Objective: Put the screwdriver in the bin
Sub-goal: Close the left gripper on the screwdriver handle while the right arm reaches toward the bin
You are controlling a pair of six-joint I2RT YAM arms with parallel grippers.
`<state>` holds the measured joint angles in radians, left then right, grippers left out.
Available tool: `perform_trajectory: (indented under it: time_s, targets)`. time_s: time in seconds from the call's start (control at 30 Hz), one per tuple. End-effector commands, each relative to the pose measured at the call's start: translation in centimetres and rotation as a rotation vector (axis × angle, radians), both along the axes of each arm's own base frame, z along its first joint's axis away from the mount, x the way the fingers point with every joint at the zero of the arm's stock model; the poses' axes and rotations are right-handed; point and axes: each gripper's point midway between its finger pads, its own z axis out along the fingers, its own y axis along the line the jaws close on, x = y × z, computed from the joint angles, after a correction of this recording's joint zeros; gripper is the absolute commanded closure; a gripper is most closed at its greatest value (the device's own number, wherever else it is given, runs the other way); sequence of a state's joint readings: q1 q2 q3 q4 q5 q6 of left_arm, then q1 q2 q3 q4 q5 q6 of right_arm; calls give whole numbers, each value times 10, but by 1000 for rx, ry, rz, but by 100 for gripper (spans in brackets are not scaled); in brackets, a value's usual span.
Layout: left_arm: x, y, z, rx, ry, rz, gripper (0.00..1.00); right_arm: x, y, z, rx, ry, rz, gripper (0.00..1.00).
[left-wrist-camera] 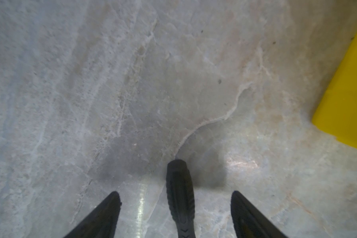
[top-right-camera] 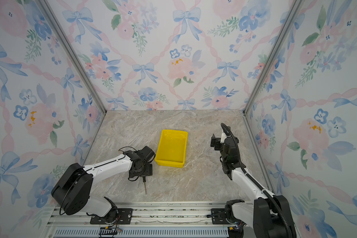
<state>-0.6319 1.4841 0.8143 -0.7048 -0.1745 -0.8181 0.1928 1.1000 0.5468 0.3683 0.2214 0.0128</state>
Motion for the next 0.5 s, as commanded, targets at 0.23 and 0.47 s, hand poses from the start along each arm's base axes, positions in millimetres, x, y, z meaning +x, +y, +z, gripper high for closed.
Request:
perform_trajectory:
  time_s: [0.23, 0.47]
  targets:
    - [-15, 4, -9, 28, 27, 18, 26, -74, 111, 21, 47, 215, 453, 3]
    - [-17, 2, -10, 25, 29, 17, 33, -148, 174, 46, 11, 203, 886, 3]
